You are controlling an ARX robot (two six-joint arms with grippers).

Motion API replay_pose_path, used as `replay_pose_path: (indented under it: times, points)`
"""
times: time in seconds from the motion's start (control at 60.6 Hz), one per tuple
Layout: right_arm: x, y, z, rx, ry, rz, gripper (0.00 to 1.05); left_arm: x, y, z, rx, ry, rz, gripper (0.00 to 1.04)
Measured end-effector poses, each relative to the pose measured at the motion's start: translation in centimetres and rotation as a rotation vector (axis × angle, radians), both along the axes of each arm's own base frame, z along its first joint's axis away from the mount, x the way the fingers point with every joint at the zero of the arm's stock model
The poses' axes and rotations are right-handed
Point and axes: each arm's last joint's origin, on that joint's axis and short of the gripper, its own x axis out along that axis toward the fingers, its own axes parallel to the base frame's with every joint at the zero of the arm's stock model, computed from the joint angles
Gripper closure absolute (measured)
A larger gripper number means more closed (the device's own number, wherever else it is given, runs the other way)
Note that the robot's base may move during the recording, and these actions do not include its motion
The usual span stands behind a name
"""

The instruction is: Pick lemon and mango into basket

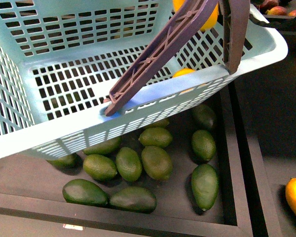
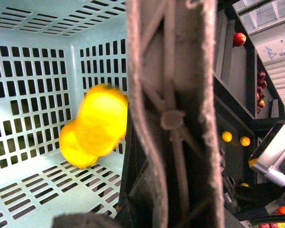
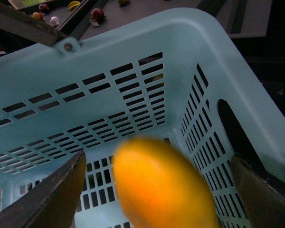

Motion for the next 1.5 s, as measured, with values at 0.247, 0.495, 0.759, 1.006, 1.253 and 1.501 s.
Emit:
replay_pose_path:
  times: [0.247,0.495,0.759,1.006,1.253,1.501]
  points:
    - [-1.9,-4.7,0.8,-0.026,-0.016,-0.116,0.09,0.0,0.0,0.0,-0.002,0.003,-0.002,1.0]
    - [-6.7,-10.7,1.7,-0.112,-0.018,-0.292,0.09,0.0,0.0,0.0,-0.005,0.005,-0.006,1.0]
    - [-12.5,-13.3,1.2,-0.2,-0.302,-0.352,0.46,0.0,0.0,0.0,-0.005,0.005,-0.007,1.0]
    - [-16.3,-14.7,-1.7,-0.233,-0.29,-0.346,0.99,0.0,0.0,0.0,-0.004,0.004,-0.005,1.0]
    - [-18.4,-16.0,-2.9,-0.239,-0.287,-0.351,1.03,0.0,0.0,0.0,-0.004,0.004,-0.004,1.0]
    - [-19.9,-16.0,-3.6,-0.239,-0.287,-0.348,1.03,0.0,0.0,0.0,-0.004,0.004,-0.005,1.0]
